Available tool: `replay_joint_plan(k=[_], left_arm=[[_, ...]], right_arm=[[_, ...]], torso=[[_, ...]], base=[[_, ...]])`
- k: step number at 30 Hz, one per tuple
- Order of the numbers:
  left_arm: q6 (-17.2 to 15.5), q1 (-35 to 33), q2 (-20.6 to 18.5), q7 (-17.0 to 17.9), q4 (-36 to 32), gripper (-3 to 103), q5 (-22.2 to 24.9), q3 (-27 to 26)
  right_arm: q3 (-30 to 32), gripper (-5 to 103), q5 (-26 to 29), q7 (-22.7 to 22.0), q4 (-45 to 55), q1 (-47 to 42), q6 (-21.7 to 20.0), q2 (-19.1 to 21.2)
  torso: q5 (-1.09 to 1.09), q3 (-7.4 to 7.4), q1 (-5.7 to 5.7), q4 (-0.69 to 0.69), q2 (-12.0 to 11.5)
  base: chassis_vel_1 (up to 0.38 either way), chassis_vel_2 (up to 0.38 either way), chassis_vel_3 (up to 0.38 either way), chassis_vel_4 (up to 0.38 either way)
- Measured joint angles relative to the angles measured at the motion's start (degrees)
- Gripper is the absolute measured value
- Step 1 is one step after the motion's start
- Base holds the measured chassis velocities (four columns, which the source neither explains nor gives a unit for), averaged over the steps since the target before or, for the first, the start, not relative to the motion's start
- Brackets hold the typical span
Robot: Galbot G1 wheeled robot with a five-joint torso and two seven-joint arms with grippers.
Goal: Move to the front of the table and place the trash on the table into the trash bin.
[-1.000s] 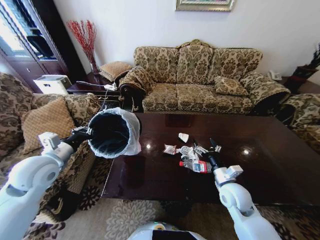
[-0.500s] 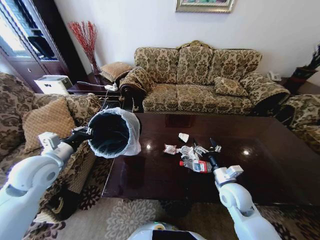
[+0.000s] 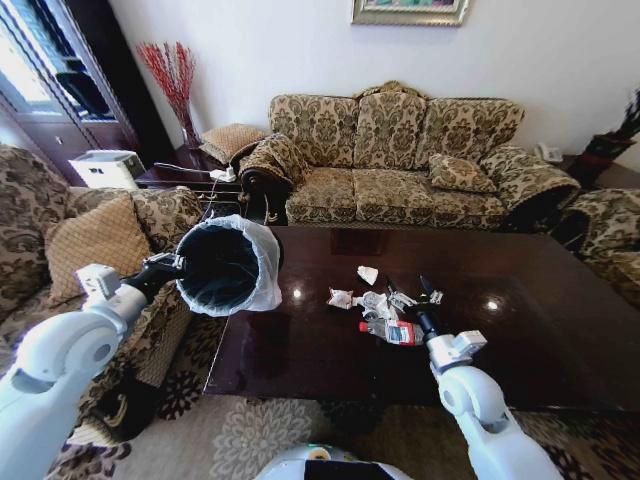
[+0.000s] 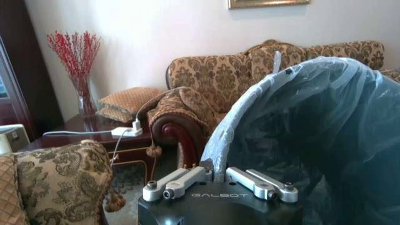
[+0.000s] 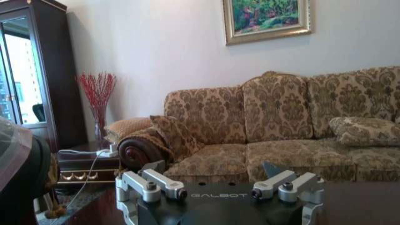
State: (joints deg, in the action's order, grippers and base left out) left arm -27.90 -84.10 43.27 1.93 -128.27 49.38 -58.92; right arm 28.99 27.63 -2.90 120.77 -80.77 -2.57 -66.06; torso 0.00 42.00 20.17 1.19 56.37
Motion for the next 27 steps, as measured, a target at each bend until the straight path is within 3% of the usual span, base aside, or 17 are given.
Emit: replay_joint_plan(k=[3, 4, 5, 6, 7, 8, 9, 11, 13, 14, 16, 18, 21, 27], left_arm=[[0.00, 0.00, 0.00, 0.01, 0.00, 0, 0.01, 0.00], [-0.77, 0.07, 0.25, 0.95, 0.02, 0, 1.37, 0.07], [-1.27, 0.82, 1.09, 2.09, 1.05, 0, 1.56, 1.32], [-0.28, 1.62, 4.14, 3.12, 4.88, 0, -1.79, 4.13], [-0.28, 1.62, 4.14, 3.12, 4.88, 0, -1.79, 4.13], [-1.48, 1.24, 5.89, 3.45, 4.94, 0, -2.17, 4.44], [-1.70, 0.14, 6.39, 2.86, 3.76, 0, -2.24, 4.41], [0.45, -1.22, 6.96, 1.97, 3.77, 0, -4.47, 5.15], [1.21, -1.19, 7.32, 2.00, 3.84, 0, -4.93, 5.46], [1.58, -0.87, 8.11, 2.39, 3.44, 0, -4.15, 5.87], [1.26, -0.69, 8.31, 2.47, 2.21, 0, -2.73, 5.64], [0.28, -0.44, 7.84, 2.52, 0.90, 0, -1.57, 4.42], [-3.69, 1.05, 2.96, 3.39, -2.23, 0, 3.06, -0.83], [-4.72, 1.09, -1.30, 3.49, -1.99, 0, 4.67, -2.69]], right_arm=[[0.00, 100, 0.00, 0.00, 0.00, 0.00, 0.00, 0.00], [-0.31, 100, 0.64, -2.05, 0.38, 0.04, -2.60, 0.22], [-1.91, 100, 1.89, -4.91, -0.03, 0.70, -7.94, 1.08], [-3.70, 100, -2.16, -6.12, -2.24, 1.27, -9.24, 0.91], [-3.70, 100, -2.16, -6.12, -2.24, 1.27, -9.24, 0.91], [-3.35, 100, -4.41, -7.12, -1.46, 1.04, -10.17, 0.66], [-2.68, 100, -4.53, -8.09, 1.13, 0.25, -12.38, 1.22], [-2.18, 100, -5.46, -8.47, 2.64, -0.33, -11.88, 2.66], [-2.05, 100, -6.31, -8.49, 2.57, -0.37, -11.05, 3.11], [-1.97, 100, -6.24, -8.70, 3.04, -0.14, -10.74, 3.20], [-1.98, 100, -5.34, -8.74, 5.13, -0.17, -10.49, 3.17], [-1.99, 100, -4.55, -8.74, 7.97, -0.33, -10.57, 3.38], [-1.57, 100, -2.82, -8.69, 12.68, -0.69, -11.97, 4.25], [-3.64, 100, -3.46, -7.96, 7.42, 0.97, -11.94, 2.80]], torso=[[0.00, 0.00, 0.00, 0.00, 0.00], [0.03, 0.00, 0.00, -0.01, 0.00], [0.07, -0.02, -0.01, -0.02, 0.04], [0.05, 0.00, -0.03, -0.03, 0.02], [0.05, 0.00, -0.03, -0.03, 0.02], [-0.12, 0.02, 0.02, 0.06, 0.00], [-0.03, 0.02, 0.04, 0.00, 0.00], [-0.07, 0.01, 0.01, 0.07, 0.00], [-0.04, 0.01, 0.01, 0.01, 0.00], [0.04, -0.01, -0.02, 0.00, 0.01], [0.00, 0.00, -0.02, 0.00, 0.00], [-0.05, 0.00, -0.01, -0.03, 0.00], [0.03, -0.01, -0.01, 0.00, 0.01], [0.02, -0.01, -0.01, -0.02, 0.01]], base=[[0.000, 0.000, 0.000, 0.000], [0.000, 0.000, 0.000, 0.000], [0.000, 0.000, 0.000, 0.000], [0.000, 0.000, 0.000, 0.000], [0.000, 0.000, 0.000, 0.000], [0.000, 0.000, 0.000, 0.000], [0.000, 0.000, 0.000, 0.000], [0.000, 0.000, 0.000, 0.000], [0.000, 0.000, 0.000, 0.000], [0.000, 0.000, 0.000, 0.000], [0.000, 0.000, 0.000, 0.000], [0.000, 0.000, 0.000, 0.000], [0.000, 0.000, 0.000, 0.000], [0.000, 0.000, 0.000, 0.000]])
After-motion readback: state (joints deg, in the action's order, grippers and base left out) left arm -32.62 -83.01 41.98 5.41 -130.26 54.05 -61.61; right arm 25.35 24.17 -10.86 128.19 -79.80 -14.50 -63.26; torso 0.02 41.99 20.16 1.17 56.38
